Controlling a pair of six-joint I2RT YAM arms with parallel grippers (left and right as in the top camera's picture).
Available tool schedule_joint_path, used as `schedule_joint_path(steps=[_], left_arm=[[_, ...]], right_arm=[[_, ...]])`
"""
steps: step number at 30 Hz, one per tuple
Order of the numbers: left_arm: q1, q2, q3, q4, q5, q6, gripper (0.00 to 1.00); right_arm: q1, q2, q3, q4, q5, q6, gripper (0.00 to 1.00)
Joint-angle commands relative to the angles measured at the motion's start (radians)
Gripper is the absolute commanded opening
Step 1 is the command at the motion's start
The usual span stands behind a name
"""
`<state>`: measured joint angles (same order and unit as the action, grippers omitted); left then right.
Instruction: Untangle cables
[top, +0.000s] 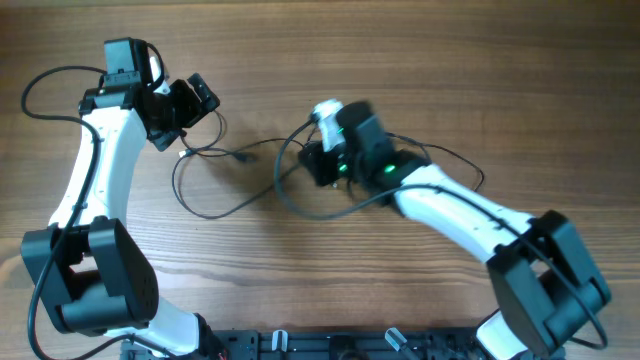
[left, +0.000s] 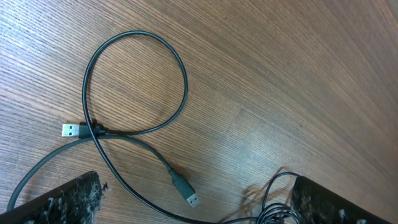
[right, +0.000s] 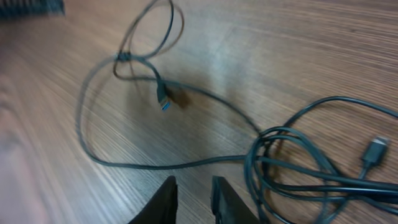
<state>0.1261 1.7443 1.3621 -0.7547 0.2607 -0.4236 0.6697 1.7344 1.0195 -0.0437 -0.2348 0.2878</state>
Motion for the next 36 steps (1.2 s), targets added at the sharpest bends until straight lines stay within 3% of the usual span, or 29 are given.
schedule_joint_path(steps=[1, 7, 13, 22, 27, 29, 30, 32, 34, 36], left_arm=[[0.003, -0.021, -0.006, 0.003, 0.015, 0.017, 1.0], [0.003, -0.021, -0.006, 0.003, 0.015, 0.017, 1.0], [0.003, -0.021, -0.006, 0.003, 0.015, 0.017, 1.0], [0.003, -0.021, -0.006, 0.003, 0.015, 0.017, 1.0], [0.003, -0.021, -0.006, 0.003, 0.015, 0.017, 1.0], [0.003, -0.021, -0.006, 0.003, 0.015, 0.017, 1.0], [0.003, -0.021, -0.006, 0.003, 0.015, 0.017, 1.0], [0.003, -0.021, -0.006, 0.003, 0.015, 0.017, 1.0], [0.003, -0.021, -0.006, 0.003, 0.015, 0.017, 1.0], [0.003, -0.021, -0.006, 0.003, 0.016, 0.017, 1.0]], right_arm=[[0.076, 0.042, 0.005, 0.006, 0.28, -0.125, 0.26], [0.141, 0.045, 0.026, -0.005, 0.333, -0.263, 0.31], [0.142, 0.046, 0.257, -0.354, 0.323, -0.277, 0.42], [0.129, 0.177, 0.642, -0.773, 0.255, -0.279, 0.47], [0.125, 0.328, 0.656, -0.806, 0.256, -0.279, 0.5], [0.125, 0.36, 0.656, -0.806, 0.256, -0.254, 0.63], [0.125, 0.37, 0.656, -0.806, 0.255, -0.25, 0.64], [0.125, 0.372, 0.655, -0.806, 0.256, -0.251, 0.6], [0.125, 0.372, 0.655, -0.796, 0.269, -0.257, 0.45], [0.125, 0.372, 0.653, -0.783, 0.271, -0.262, 0.37]])
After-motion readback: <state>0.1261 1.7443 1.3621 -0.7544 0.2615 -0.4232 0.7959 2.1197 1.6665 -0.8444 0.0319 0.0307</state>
